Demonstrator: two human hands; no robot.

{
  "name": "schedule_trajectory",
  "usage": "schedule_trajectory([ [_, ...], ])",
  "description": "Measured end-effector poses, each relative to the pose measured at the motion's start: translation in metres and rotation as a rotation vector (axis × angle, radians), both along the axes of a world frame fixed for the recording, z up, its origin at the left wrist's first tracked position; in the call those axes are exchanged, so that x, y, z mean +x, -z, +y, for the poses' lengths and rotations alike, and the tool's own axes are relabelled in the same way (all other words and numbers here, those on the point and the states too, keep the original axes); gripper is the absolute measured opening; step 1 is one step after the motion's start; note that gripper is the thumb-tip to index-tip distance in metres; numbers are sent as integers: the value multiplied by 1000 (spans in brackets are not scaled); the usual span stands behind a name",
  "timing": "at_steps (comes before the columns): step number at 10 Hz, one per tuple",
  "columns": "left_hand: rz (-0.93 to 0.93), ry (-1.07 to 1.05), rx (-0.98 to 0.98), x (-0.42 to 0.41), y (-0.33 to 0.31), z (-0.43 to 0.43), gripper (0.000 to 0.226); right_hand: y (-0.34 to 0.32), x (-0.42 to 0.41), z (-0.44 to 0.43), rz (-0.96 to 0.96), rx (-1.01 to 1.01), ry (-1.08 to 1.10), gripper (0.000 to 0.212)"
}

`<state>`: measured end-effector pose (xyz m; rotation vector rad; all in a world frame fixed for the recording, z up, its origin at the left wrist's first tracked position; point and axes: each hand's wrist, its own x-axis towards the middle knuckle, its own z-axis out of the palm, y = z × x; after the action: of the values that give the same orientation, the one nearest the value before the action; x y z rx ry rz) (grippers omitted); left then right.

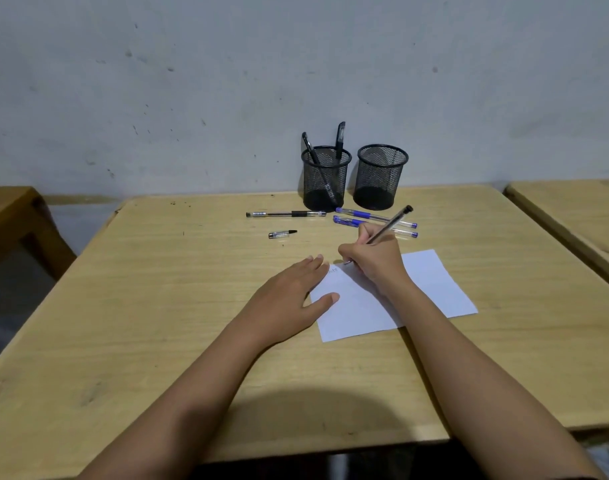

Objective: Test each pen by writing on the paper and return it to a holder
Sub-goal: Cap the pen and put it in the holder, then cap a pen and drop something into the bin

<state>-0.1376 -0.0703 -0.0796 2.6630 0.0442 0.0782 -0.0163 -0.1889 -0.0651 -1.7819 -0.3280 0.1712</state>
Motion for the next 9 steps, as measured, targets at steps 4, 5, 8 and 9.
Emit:
schedule_trajectory([
  [4, 23, -13, -2, -1, -3, -1, 60, 3, 1, 0, -18, 1, -4, 27],
  [5, 15, -14, -13, -2, -3, -1, 60, -4, 1, -3, 14, -50, -98, 36],
  [8, 17, -10, -25, -3, -4, -1, 60, -4, 0, -4, 48, -28, -11, 34],
  [9, 13, -13, -32, -2, -4, 0, 61, -5, -1, -4, 44, -28, -2, 33],
])
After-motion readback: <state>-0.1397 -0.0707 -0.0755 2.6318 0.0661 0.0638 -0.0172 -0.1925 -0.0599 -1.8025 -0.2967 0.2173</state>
